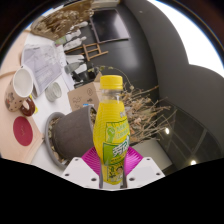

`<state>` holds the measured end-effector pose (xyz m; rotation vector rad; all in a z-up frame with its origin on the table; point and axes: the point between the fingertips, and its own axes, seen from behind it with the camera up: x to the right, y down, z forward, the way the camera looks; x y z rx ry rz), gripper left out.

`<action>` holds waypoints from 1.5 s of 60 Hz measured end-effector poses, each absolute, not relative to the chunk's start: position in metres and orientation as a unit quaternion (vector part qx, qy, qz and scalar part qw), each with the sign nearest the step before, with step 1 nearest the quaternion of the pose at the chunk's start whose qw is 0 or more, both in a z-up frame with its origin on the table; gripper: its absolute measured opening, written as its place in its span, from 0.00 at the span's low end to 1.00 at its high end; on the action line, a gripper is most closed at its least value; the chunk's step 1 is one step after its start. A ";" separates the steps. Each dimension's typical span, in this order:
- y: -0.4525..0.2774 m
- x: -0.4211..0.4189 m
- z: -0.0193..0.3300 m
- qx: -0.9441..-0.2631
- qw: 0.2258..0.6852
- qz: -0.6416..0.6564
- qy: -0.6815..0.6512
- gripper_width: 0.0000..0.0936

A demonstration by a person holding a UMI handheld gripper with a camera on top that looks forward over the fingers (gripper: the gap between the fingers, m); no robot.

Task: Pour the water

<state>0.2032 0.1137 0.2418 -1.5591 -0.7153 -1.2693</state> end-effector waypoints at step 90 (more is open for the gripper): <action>0.141 0.063 0.135 -0.798 0.598 -0.021 -0.066 0.28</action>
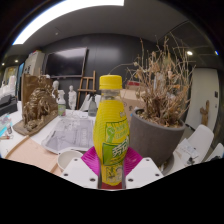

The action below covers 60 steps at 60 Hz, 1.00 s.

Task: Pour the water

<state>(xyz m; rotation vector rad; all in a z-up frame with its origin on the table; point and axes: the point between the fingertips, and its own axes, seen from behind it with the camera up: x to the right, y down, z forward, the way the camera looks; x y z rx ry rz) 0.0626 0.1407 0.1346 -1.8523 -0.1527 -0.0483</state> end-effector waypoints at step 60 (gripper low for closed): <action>0.025 0.048 0.183 -0.855 0.516 0.020 0.052 0.92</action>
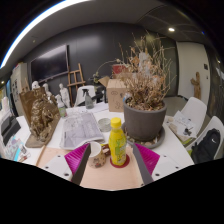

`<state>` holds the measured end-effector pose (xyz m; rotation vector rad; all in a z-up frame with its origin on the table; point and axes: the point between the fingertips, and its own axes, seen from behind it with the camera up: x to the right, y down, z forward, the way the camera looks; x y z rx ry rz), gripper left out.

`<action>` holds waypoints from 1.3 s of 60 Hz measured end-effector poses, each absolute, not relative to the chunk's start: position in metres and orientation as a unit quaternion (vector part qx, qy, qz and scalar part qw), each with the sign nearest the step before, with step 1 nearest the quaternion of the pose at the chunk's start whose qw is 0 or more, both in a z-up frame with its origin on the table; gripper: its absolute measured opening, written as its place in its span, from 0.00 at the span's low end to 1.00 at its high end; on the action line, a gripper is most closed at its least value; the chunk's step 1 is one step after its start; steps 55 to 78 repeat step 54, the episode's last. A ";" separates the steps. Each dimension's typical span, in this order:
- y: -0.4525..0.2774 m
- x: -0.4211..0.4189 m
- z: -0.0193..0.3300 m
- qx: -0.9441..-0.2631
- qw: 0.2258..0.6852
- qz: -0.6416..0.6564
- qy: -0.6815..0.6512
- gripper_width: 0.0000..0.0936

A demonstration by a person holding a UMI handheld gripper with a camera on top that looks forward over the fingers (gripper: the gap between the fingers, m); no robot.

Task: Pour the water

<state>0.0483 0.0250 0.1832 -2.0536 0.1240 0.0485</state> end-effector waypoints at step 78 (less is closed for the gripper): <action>-0.198 -0.078 0.238 -0.893 0.445 -0.043 0.041 0.92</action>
